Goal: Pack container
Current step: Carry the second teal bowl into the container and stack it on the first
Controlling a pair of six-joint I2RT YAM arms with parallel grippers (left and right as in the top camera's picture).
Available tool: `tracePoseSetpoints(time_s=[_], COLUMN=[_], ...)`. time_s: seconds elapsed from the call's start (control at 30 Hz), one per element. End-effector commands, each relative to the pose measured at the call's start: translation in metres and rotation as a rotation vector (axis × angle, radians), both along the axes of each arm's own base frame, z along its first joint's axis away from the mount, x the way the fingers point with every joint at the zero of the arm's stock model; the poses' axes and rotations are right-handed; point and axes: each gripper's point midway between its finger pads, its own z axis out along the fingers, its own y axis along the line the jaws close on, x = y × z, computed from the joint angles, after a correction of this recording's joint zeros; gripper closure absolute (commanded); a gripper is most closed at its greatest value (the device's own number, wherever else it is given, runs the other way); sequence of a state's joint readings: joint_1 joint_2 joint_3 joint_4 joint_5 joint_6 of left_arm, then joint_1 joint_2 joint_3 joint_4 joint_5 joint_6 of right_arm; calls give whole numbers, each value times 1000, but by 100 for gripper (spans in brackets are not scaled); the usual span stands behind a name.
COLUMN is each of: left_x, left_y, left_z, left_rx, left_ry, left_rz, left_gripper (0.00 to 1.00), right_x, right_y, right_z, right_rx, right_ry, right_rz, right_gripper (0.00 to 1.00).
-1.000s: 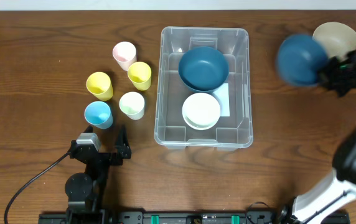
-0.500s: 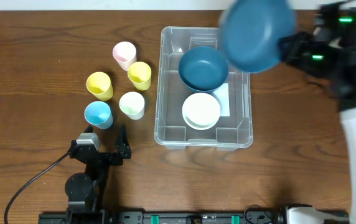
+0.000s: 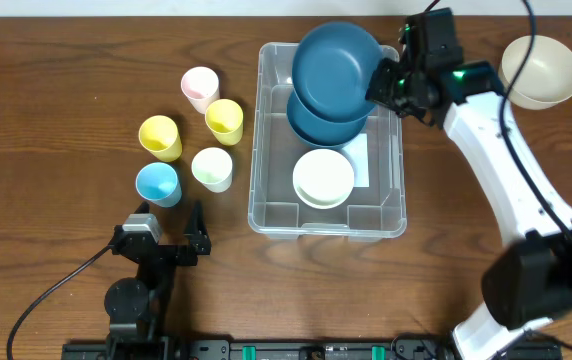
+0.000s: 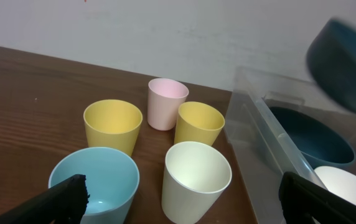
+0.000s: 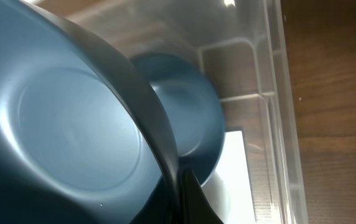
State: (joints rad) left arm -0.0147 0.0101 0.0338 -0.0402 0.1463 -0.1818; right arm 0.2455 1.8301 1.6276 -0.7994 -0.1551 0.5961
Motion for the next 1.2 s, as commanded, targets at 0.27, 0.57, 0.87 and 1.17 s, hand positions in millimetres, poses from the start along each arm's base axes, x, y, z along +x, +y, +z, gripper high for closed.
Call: tracePoseSetpoints(time_s=[0.27,0.57,0.87,1.17], left_x=[1,1,1,1], left_y=[2,2,2,2], left_z=[-17,-17,-17,-17], left_rx=[17,17,17,17], left_ry=[36,36,36,36], left_rz=[6,6,6,6], left_gripper=[2,2,2,2], right_x=[4,7,15,30], right_y=[18,20,19,-55], right_z=[-67,-76,-43,85], right_rx=[-23,-30,-57,-235], right_ry=[128,133,55,-176], right_rz=[12,23,71,-116], right_gripper=[99,64,39,2])
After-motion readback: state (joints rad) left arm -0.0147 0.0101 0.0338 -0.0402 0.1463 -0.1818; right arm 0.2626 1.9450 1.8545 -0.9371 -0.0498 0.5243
